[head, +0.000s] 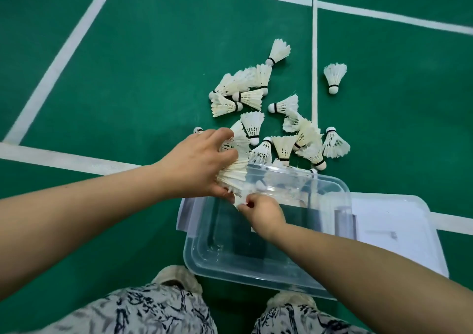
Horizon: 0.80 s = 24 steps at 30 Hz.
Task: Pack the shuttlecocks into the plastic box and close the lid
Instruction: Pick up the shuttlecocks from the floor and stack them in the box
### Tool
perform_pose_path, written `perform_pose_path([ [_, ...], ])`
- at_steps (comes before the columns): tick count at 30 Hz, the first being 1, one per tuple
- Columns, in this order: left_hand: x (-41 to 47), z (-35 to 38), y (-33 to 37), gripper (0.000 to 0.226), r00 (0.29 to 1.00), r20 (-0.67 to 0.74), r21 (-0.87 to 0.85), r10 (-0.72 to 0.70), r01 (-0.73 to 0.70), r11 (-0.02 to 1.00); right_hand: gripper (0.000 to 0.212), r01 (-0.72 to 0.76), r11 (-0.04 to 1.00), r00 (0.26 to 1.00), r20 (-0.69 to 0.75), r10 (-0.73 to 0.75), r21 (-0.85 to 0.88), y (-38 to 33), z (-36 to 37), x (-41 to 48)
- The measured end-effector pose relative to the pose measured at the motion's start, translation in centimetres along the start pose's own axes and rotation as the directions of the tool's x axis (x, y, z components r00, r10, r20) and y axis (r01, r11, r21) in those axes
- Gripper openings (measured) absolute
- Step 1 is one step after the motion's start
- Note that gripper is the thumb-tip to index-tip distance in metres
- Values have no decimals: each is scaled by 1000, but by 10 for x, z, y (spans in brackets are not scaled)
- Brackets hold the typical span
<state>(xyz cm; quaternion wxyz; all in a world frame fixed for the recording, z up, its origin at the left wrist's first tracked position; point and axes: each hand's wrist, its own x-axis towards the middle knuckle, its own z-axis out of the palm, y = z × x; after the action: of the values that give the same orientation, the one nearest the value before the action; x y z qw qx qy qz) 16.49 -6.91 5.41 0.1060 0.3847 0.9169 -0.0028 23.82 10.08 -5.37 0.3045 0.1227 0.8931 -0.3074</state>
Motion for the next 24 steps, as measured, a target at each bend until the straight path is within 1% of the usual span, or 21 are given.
perform_pose_path([
  [3,-1,-2,3,74,1000,1,10,-4,4,1000,38,-13,998,999,43,11,59,-1,-12,-6],
  [4,-2,-3,4,74,1000,-2,14,-11,11,1000,39,-8,998,999,52,4,64,-3,-18,-10],
  [8,-5,-14,11,79,997,-32,-8,-64,64,998,29,97,995,995,40,-96,-9,-15,-53,-30],
  [11,-8,-22,21,83,995,-69,-4,-79,79,997,17,221,975,975,-20,-221,21,-32,-85,-54],
  [13,-10,-29,29,84,992,-82,-7,-92,92,996,12,303,949,952,-72,-297,85,-45,-101,-72],
  [15,-12,-34,35,84,991,-78,3,-113,114,994,22,347,918,937,-100,-333,193,-54,-111,-88],
  [16,-14,-36,37,84,990,-69,13,-122,123,992,25,349,902,937,-107,-333,252,-57,-114,-94],
  [20,-18,-38,44,78,988,-76,9,-136,137,990,24,294,847,956,-117,-271,444,-64,-113,-107],
  [22,-18,-35,45,72,986,-55,5,-157,158,987,26,299,826,954,-131,-270,477,-64,-111,-108],
  [24,-16,-33,49,69,987,-52,-2,-152,153,988,30,303,828,953,-138,-270,472,-63,-109,-108],
])
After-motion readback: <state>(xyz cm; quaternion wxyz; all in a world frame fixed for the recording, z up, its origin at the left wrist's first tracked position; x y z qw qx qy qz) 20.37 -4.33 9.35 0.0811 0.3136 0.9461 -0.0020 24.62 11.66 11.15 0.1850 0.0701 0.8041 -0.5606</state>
